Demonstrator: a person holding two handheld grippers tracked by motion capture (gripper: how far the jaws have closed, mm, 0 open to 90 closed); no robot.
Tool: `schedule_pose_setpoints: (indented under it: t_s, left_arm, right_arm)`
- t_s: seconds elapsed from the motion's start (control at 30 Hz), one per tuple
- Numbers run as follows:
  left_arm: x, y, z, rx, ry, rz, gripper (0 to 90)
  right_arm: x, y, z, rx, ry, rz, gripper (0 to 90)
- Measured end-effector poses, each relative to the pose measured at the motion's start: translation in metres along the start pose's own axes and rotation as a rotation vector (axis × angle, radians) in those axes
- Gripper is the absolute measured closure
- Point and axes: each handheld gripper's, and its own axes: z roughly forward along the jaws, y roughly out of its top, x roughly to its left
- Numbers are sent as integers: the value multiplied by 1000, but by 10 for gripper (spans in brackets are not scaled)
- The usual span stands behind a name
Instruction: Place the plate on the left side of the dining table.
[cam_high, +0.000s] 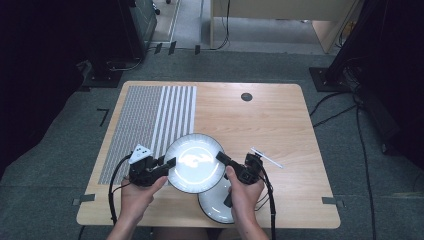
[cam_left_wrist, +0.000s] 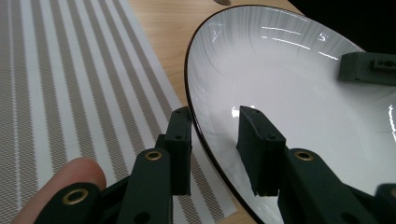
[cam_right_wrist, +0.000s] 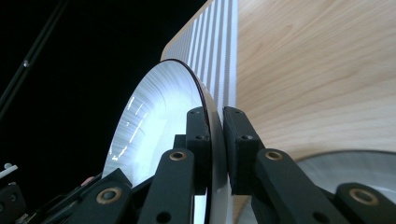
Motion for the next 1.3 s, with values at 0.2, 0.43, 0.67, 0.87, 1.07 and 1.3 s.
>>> schedule_pose_setpoints:
  t_s: [0.2,0.43,0.67,0.87,1.07,1.3]
  left_arm:
    - [23,7,-7,-23,8,-24,662]
    - [54,14,-14,-37,52,-82,678]
    - [85,16,-7,-16,102,-126,681]
    - [115,22,3,-14,115,-162,702]
    - [141,27,14,-8,149,-197,717]
    - [167,33,29,-8,210,-234,727]
  right_arm:
    - [17,6,25,28,4,-24,818]
    - [35,12,59,79,26,-48,819]
    - [43,12,103,116,12,-71,819]
    - [49,15,135,137,0,-102,822]
    - [54,19,168,146,-18,-132,821]
    - [53,22,208,168,-43,-134,825]
